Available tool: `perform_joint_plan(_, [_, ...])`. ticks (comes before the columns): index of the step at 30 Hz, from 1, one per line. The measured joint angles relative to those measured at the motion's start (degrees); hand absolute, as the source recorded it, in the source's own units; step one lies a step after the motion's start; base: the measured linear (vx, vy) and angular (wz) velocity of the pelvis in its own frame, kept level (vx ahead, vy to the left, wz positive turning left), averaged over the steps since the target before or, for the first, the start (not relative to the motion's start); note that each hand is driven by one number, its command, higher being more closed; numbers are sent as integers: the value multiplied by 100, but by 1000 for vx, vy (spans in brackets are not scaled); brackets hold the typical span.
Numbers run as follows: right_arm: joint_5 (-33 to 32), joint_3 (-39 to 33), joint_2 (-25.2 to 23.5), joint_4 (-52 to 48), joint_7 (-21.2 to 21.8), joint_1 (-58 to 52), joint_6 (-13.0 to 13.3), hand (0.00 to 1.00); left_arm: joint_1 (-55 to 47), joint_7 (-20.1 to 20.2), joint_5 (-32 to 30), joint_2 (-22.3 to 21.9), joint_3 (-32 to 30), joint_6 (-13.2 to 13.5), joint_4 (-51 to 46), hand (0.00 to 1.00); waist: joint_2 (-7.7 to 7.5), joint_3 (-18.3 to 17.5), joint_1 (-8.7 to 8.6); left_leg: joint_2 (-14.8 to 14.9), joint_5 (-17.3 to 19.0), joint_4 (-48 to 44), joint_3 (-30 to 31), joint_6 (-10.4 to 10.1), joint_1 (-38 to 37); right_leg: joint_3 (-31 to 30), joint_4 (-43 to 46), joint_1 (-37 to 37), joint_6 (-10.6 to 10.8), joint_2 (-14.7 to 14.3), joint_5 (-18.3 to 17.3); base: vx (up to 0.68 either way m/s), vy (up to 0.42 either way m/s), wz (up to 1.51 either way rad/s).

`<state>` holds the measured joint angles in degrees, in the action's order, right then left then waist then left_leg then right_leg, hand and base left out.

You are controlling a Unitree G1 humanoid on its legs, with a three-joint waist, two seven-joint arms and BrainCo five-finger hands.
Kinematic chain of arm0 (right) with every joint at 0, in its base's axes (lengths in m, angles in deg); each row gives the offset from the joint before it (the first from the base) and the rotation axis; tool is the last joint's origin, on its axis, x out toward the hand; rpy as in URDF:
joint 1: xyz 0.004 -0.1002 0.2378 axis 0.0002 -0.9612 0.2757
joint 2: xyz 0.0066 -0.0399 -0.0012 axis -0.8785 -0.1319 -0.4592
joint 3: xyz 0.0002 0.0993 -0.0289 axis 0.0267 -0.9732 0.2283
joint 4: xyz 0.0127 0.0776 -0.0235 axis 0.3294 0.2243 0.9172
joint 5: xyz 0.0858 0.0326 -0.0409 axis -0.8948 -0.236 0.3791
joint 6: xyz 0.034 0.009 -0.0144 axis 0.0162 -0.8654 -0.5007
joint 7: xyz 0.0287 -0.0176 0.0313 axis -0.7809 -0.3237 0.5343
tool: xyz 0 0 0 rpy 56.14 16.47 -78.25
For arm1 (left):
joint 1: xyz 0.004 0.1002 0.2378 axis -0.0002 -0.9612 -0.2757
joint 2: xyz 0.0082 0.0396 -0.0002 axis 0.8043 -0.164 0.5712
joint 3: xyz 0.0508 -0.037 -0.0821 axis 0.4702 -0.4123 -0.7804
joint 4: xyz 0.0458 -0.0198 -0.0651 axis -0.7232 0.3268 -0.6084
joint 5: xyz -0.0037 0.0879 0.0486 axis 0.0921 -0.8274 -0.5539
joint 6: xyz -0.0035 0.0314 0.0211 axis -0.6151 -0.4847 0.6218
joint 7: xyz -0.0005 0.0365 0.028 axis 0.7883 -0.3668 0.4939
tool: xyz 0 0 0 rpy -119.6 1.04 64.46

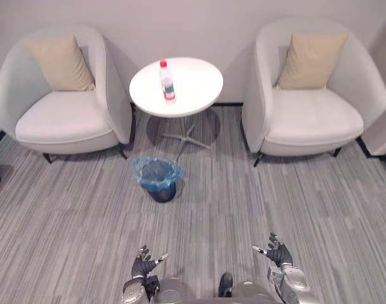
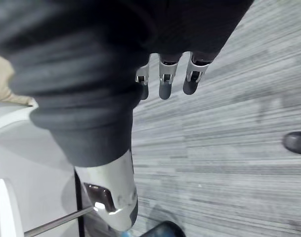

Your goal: Gather rubbish on tea table into small bin, then transfer packed bag to large trash can.

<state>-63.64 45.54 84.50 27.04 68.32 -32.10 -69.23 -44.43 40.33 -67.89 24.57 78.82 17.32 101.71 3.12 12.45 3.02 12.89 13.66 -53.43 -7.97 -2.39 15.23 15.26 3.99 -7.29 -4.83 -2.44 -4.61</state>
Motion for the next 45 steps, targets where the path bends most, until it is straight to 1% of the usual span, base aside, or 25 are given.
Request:
perform_joint_plan(2, [-7,-139,-6,-2,-16,41,-2,0,39,0,-5,-16,5,-2,-101,0,-50,87,116,-381,-8,1481,-4,-47,133,-125,-53,-154,160,166,-105,354,87,-25])
perform_joint_plan(4, [-8,-196,1,-23,-16,24,-1,0,1,3,-7,-73,25,2,-204,0,-6,70,108,-707,-397,3203,45,-227,59,-152,-190,-335,342,267,-221,389,177,-17])
perform_joint_plan(5, [-8,-218,66,-18,-23,-13,-5,0,-56,3,-7,-108,27,2,-197,0,114,39,131,-744,-965,3787,164,-95,24,-202,-208,-426,473,213,-360,374,211,-22])
perform_joint_plan(6, [-6,-173,15,-11,-23,-35,-14,0,-115,0,-6,-77,27,1,-192,0,116,-4,130,-841,-1327,3671,215,213,-53,-313,-186,-587,606,278,-534,386,224,-20])
perform_joint_plan(8, [-6,-129,-80,-17,-18,-47,-9,0,-119,0,-6,-26,23,-1,-167,0,-88,-10,117,-1009,-1147,3554,169,324,-87,-338,-144,-665,696,456,-680,391,155,-8])
perform_joint_plan(9, [8,-123,-160,-14,1,-70,-8,0,-78,12,-18,113,18,2,-135,0,-345,-68,213,-1225,-778,3433,-23,428,-129,-437,345,-520,823,770,-1008,511,156,-26])
perform_joint_plan(11, [15,-121,-126,16,13,-23,-9,0,-84,14,-16,68,51,-2,-91,0,-312,-70,240,-1301,-535,3475,-185,533,-386,-752,1599,-36,913,989,-1080,454,180,-44])
perform_joint_plan(12, [61,-73,-147,22,19,25,-11,0,-96,12,-15,101,102,-1,-24,0,-306,-62,244,-1380,-398,3657,-312,568,-837,-930,3068,462,1200,1211,-925,412,200,-34])
perform_joint_plan(13, [73,-12,-146,26,21,18,-11,0,-107,14,-15,135,143,-3,-5,0,-302,-60,216,-1414,-321,3680,-316,619,-1033,-911,3617,611,1303,1302,-860,509,199,-22])
perform_joint_plan(16, [123,108,-172,54,118,-24,-12,0,-115,19,-15,274,287,0,61,0,-268,-50,77,-1465,-59,3786,-254,741,-1787,-483,4750,1063,1099,1551,-1129,415,73,16])
perform_joint_plan(19, [126,98,-152,135,141,10,-11,0,8,18,-15,295,285,2,77,0,-220,-46,1,-1332,-55,3985,-3,734,-2065,16,4121,1675,943,1444,-1334,390,-32,34])
perform_joint_plan(22, [127,101,-131,233,145,29,-20,0,-3,15,-14,278,270,0,89,0,-86,24,-101,-1070,-20,4103,264,652,-2361,-166,3030,2013,952,1118,-1256,295,-110,44])
perform_joint_plan(24, [127,103,-131,202,141,-48,-18,0,-42,11,-15,304,263,5,95,0,-179,-15,-129,-954,149,4103,494,281,-2510,-834,1609,2064,980,796,-431,444,-305,59])
perform_joint_plan(25, [127,103,-127,186,141,-93,-18,0,-47,11,-15,325,263,6,94,0,-233,-36,-142,-962,230,4085,583,171,-2542,-978,1464,2055,979,792,-36,423,-355,85])
perform_joint_plan(26, [127,87,-40,184,135,-211,-26,0,-10,7,-24,261,262,1,194,0,-131,-84,-218,-801,442,4014,840,-27,-2617,-885,1744,2021,741,702,271,347,-326,77])
perform_joint_plan(28, [125,71,1,173,126,-255,-26,0,-40,18,-73,154,255,2,230,0,-13,-181,-211,-562,468,3449,1026,-88,-2376,-661,1750,1926,571,560,11,321,-326,62])
perform_joint_plan(30, [115,36,-2,-15,118,-359,-20,0,-47,25,-120,50,254,-6,217,0,123,-127,-227,-232,177,1610,1178,-466,-1571,-266,1321,1311,368,323,-73,267,-313,60])
perform_joint_plan(34, [66,18,-20,-52,29,-407,-10,0,-91,24,-129,15,254,-39,182,0,62,-51,-183,14,249,692,564,-269,-1062,-32,719,433,244,203,-103,237,-191,34])
perform_joint_plan(37, [59,-159,-15,-57,-25,-311,-10,0,-63,26,-159,-6,257,-86,24,0,129,-52,-179,-110,259,1815,56,-172,-686,165,469,231,261,267,-106,146,-26,29])
perform_joint_plan(38, [60,-204,-13,-59,-33,-309,-11,0,-28,25,-172,-9,261,-96,13,0,142,-54,-168,-193,55,2572,-195,-189,-640,253,459,207,317,311,-137,179,69,44])
perform_joint_plan(39, [60,-236,6,-59,-35,-311,-13,0,9,24,-175,-25,262,-101,-25,0,208,-57,-152,-212,-779,3142,-441,67,-600,336,498,188,427,294,-213,185,86,39])
perform_joint_plan(40, [60,-245,-3,-42,-44,-299,-20,0,12,23,-176,-4,261,-106,-24,0,234,-61,-109,-241,-774,3157,-479,112,-639,312,508,145,465,318,-239,216,107,24])
perform_joint_plan(42, [63,-182,-123,-52,-38,-292,-18,0,8,18,-176,46,246,-115,-45,0,18,-40,65,-484,-787,3468,-491,125,-847,272,473,116,584,494,-306,205,89,5])
perform_joint_plan(44, [67,-173,-160,-49,-34,-262,-20,0,6,22,-176,54,262,-128,-38,0,-77,-60,104,-651,-804,3662,-478,168,-972,318,525,81,690,645,-392,171,63,18])
perform_joint_plan(45, [78,-174,-151,-49,-29,-250,-20,0,-23,20,-174,73,253,-125,-39,0,-117,-70,103,-848,-740,3799,-470,276,-1158,355,800,56,818,862,-636,155,66,23])
